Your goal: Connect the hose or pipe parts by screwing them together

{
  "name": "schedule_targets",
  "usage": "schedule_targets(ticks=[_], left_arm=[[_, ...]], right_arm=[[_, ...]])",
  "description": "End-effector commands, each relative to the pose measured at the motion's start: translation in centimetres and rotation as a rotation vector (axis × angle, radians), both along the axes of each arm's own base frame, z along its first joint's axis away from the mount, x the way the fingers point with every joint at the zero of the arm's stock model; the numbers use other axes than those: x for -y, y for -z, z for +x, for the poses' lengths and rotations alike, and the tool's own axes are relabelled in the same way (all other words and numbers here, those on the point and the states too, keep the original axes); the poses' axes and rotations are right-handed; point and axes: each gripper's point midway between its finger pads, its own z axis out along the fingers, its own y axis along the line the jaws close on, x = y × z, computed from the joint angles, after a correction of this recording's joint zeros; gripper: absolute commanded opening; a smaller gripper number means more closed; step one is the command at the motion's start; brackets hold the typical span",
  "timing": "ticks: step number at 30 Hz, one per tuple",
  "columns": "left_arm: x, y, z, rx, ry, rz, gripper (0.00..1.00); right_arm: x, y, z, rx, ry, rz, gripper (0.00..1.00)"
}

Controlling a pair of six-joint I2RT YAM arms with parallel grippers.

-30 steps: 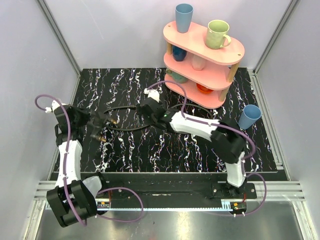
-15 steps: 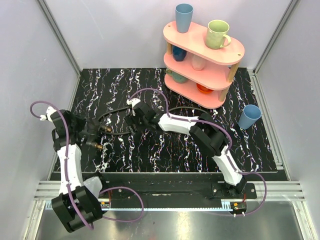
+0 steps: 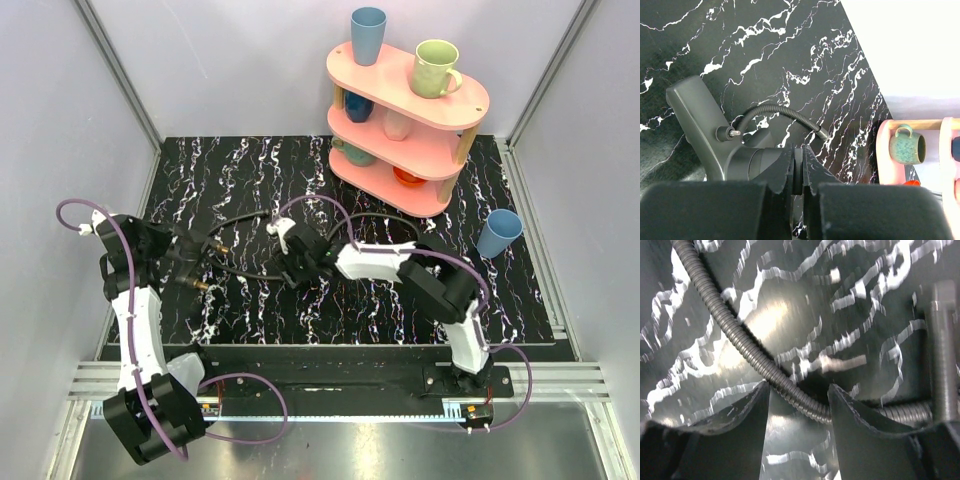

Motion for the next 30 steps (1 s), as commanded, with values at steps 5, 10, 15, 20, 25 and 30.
schedule_targets(ticks=[5, 10, 15, 20, 25, 30], left_arm=[[0.9, -8.5, 0.8, 0.246, 0.058, 0.059, 0.0], [1.0, -7.5, 0.5, 0.22, 0.063, 0.063, 0.0], [-0.2, -6.1, 0.1, 0.145, 0.032, 0.128, 0.0], [-1.8, -5.1, 0.6, 0.095, -0.019, 0.171, 0.0], [-1.5, -4.5, 1.4, 0.118, 0.007, 0.143, 0.0], [-1.4, -4.5, 2.1, 0.152, 0.007, 0.112, 0.0]], right_arm=[[11.5, -1.0, -3.2, 0.088, 0.215, -0.192, 0.52], [15.7, -1.1, -4.9, 0.032, 0.387, -0.239, 0.51], [13.4, -6.8, -4.7, 0.001, 0.432, -0.058, 0.55], [6.0, -12.3, -1.6, -0.029, 0.487, 0.186, 0.61], [-1.1, -8.7, 0.5, 0.0, 0.411, 0.098, 0.61], [-6.3, -8.1, 2.5, 0.01, 0.399, 0.113, 0.58]])
